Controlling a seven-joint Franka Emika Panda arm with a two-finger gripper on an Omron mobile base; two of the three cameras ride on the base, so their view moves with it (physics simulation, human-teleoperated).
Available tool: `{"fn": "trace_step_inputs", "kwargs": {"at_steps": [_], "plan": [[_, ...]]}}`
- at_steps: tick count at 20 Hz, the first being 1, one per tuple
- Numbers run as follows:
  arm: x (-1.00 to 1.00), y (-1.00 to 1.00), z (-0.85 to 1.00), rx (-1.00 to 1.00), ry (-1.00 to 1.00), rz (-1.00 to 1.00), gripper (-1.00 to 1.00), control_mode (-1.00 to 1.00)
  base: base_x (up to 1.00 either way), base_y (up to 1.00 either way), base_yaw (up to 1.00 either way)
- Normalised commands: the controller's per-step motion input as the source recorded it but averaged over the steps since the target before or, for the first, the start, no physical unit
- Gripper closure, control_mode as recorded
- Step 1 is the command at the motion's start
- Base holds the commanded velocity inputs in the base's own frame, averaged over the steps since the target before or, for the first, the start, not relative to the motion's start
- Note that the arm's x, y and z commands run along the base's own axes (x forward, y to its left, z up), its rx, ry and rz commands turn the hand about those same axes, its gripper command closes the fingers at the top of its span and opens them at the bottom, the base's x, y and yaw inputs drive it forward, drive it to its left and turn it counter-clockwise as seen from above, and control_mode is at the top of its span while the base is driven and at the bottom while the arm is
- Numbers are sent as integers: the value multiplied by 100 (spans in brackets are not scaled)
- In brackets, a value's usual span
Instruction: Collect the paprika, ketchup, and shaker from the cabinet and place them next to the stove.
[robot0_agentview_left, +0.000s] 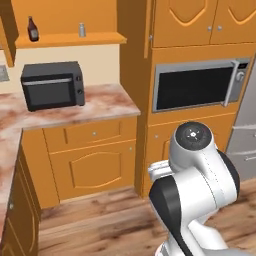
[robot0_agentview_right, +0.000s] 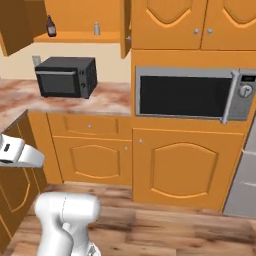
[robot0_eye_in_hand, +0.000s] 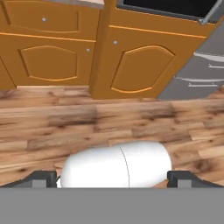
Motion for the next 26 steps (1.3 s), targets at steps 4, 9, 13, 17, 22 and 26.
{"fn": "trace_step_inputs", "kwargs": {"at_steps": [4,9,13,17,22,26], "plan": [[0,0,0,0,0,0,-100,100,66,50,1],[0,0,0,0,0,0,-100,100,65,45,0],[0,0,0,0,0,0,-100,100,65,43,0],[0,0,0,0,0,0,-100,100,65,43,0],[0,0,0,0,0,0,-100,100,64,34,2],[0,0,0,0,0,0,-100,100,62,18,7]]}}
